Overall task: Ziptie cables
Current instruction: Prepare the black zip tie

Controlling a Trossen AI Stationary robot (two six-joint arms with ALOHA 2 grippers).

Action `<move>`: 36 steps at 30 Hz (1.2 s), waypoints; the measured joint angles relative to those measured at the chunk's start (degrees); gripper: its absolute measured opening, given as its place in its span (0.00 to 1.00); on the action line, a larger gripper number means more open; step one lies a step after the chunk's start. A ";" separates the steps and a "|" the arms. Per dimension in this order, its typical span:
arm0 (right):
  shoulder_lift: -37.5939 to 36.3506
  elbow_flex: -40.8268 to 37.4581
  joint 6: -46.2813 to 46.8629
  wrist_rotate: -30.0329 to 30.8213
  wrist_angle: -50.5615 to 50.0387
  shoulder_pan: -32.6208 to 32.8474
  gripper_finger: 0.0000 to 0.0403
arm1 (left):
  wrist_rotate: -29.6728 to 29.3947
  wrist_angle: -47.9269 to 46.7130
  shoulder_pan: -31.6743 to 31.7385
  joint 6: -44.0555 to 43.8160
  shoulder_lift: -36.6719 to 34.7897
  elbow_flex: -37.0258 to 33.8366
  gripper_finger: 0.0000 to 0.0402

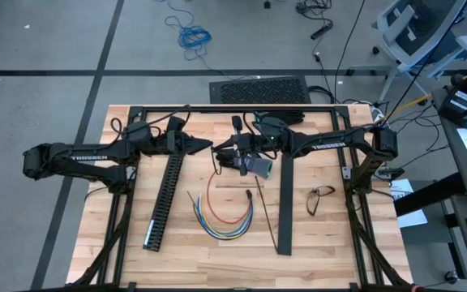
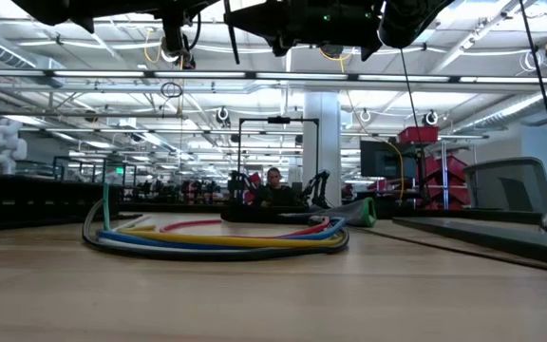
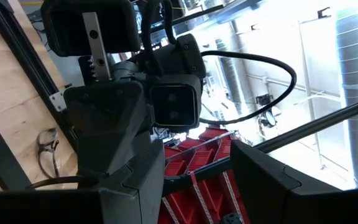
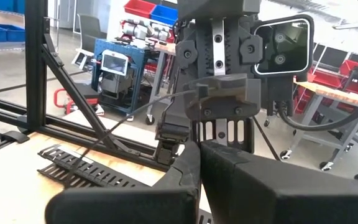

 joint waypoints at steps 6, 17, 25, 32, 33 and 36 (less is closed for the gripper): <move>0.00 0.00 0.00 0.04 0.02 0.00 0.00 | -0.28 -0.73 0.02 2.02 -0.02 0.00 0.44; 0.00 0.00 0.00 -0.16 0.07 0.00 0.00 | -2.76 -1.05 1.60 3.26 -0.07 -0.02 0.44; 0.00 0.00 -0.19 -0.16 0.62 0.00 0.00 | -0.09 -3.79 1.53 3.08 -0.07 -0.07 0.44; 0.02 0.00 -0.44 -0.18 0.98 -0.11 0.00 | 1.42 -4.08 1.53 3.00 -0.28 -0.07 0.44; 0.02 0.00 -0.44 -0.20 0.98 -0.21 0.00 | 1.44 -4.11 1.53 2.89 -0.28 -0.07 0.44; 0.02 0.00 -0.43 -0.20 0.98 -0.58 0.00 | 1.61 -4.04 1.53 1.49 -0.28 -0.07 0.44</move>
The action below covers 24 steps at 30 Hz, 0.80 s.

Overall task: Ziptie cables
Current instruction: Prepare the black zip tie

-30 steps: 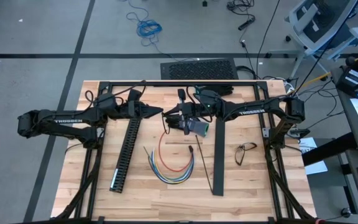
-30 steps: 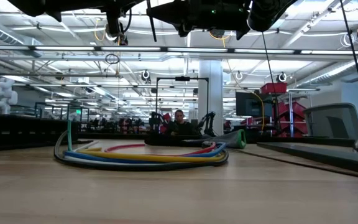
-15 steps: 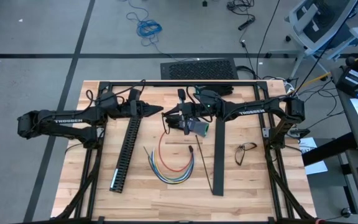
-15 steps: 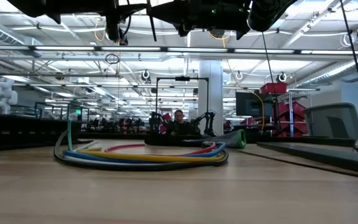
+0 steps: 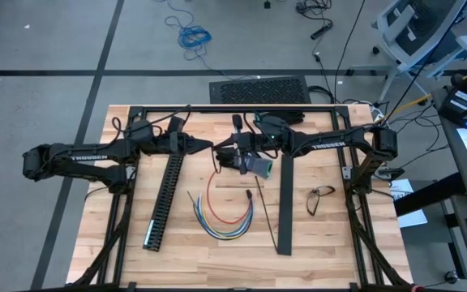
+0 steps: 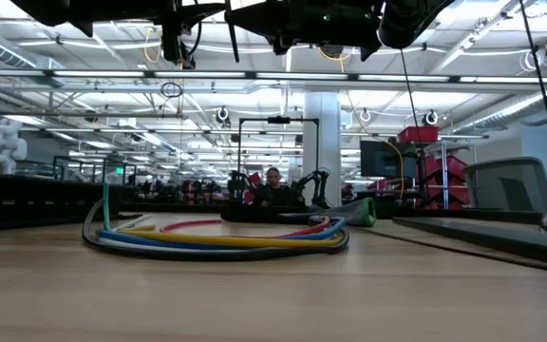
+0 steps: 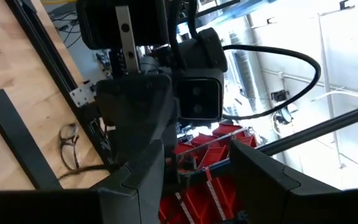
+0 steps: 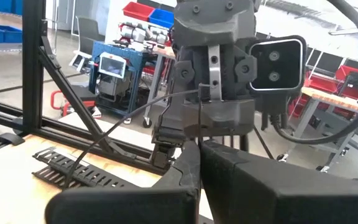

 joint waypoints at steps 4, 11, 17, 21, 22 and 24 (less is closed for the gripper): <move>0.00 0.00 0.21 0.00 0.00 -0.49 0.00 | 0.01 0.02 0.00 -0.92 0.00 0.00 0.44; 0.00 0.00 0.36 0.00 -0.09 -0.53 0.00 | -0.01 0.48 0.00 -1.53 0.00 0.00 0.44; 0.00 0.00 0.43 0.00 -0.61 -0.53 0.00 | -0.04 0.70 0.00 -1.60 0.00 0.00 0.44; -0.02 0.00 0.43 -0.02 -0.98 -0.51 0.00 | -0.20 3.05 0.00 -1.62 0.02 0.00 0.44; -0.02 0.02 0.45 -0.06 -1.04 -0.51 0.00 | -0.27 3.20 0.00 -1.62 0.02 0.00 0.44; 0.02 0.01 0.45 -0.03 -1.71 -0.51 0.00 | -0.32 3.71 0.00 -1.69 0.01 0.00 0.44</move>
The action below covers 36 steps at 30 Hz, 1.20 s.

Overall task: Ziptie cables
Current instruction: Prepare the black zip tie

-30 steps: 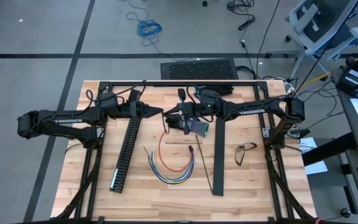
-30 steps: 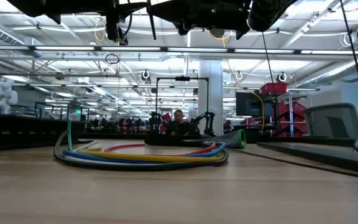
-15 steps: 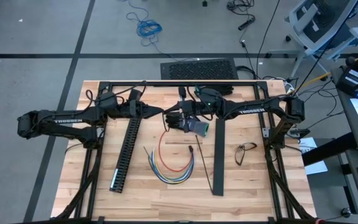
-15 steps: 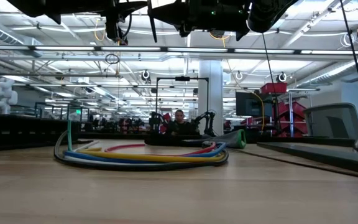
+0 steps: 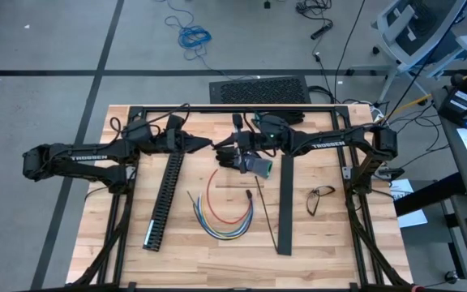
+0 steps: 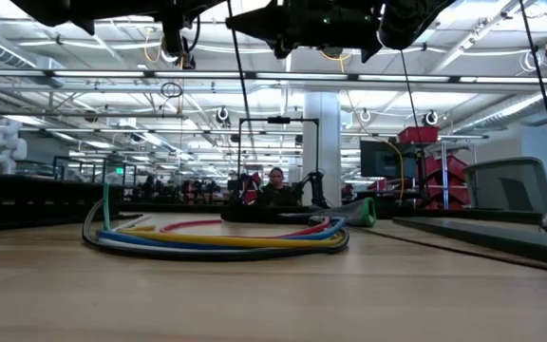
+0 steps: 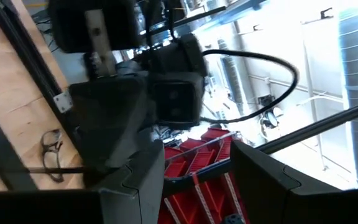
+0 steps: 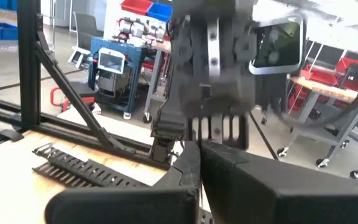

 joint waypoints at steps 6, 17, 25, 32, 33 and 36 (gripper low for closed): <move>0.00 -0.01 0.00 0.01 0.18 -0.02 0.00 | 0.00 -0.06 0.00 -0.23 -0.01 0.00 0.44; -1.84 0.03 4.82 0.34 5.03 -2.87 0.00 | 5.98 -17.24 1.65 25.09 -11.69 0.02 0.44; -1.96 5.16 53.57 11.19 2.78 -6.48 0.00 | -8.77 -35.06 -3.23 67.29 -17.13 0.07 0.44; 0.62 5.30 84.50 10.91 -0.24 -6.94 0.00 | -17.73 -36.32 -12.10 114.14 -11.44 0.07 0.44; 1.17 5.28 86.86 10.83 -1.13 -6.61 0.00 | -19.34 -36.79 -13.78 120.98 -10.32 0.06 0.44; 3.28 5.28 93.79 10.87 -1.64 -5.56 0.00 | -27.09 -36.76 -18.69 140.95 -7.55 0.02 0.44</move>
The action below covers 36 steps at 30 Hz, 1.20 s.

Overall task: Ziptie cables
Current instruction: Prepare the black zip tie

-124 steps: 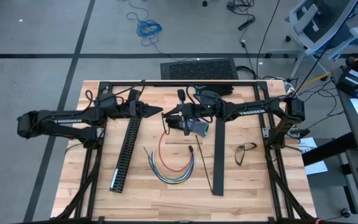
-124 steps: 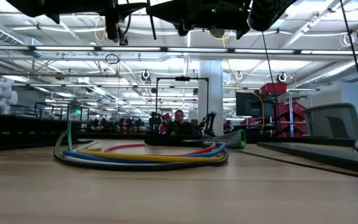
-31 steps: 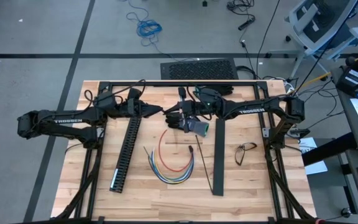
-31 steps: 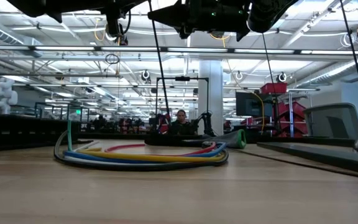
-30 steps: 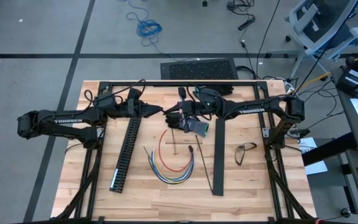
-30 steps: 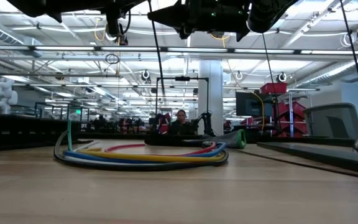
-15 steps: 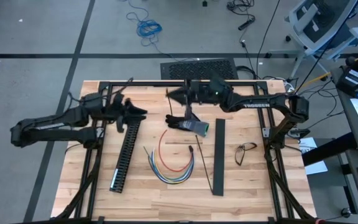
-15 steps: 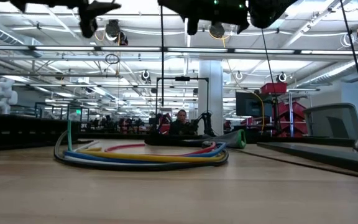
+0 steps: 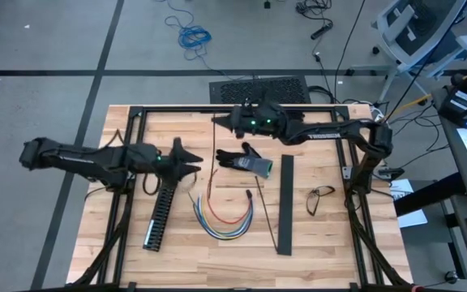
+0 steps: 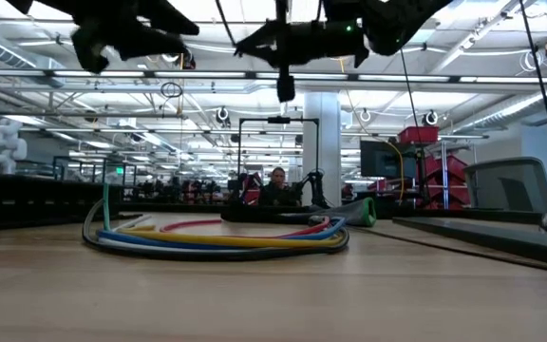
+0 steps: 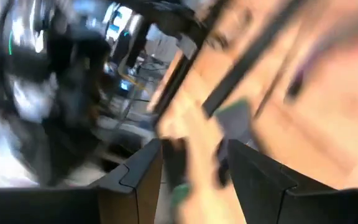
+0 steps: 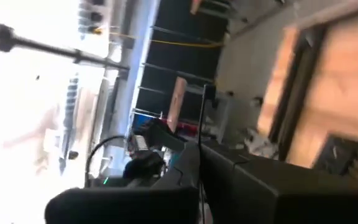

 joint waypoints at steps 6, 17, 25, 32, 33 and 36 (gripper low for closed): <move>4.16 0.00 9.09 0.19 0.70 1.81 0.00 | -13.76 4.03 -5.06 19.89 4.43 -0.02 0.44; 7.69 -0.02 12.37 3.12 6.61 2.00 0.00 | -12.88 10.92 -9.95 16.81 5.07 0.00 0.44; 7.69 -0.02 10.15 4.43 6.73 2.00 0.00 | -10.06 11.02 -13.17 13.68 5.55 0.00 0.44; 7.66 -0.02 9.49 5.11 6.78 2.00 0.00 | -8.25 12.85 -14.95 9.14 5.57 0.00 0.44; 7.66 -0.02 9.27 5.11 6.75 2.00 0.00 | -8.20 12.81 -15.20 9.20 5.57 0.00 0.44; 7.66 -0.02 9.20 5.09 6.78 2.00 0.00 | -8.08 12.68 -15.83 9.17 5.57 0.00 0.44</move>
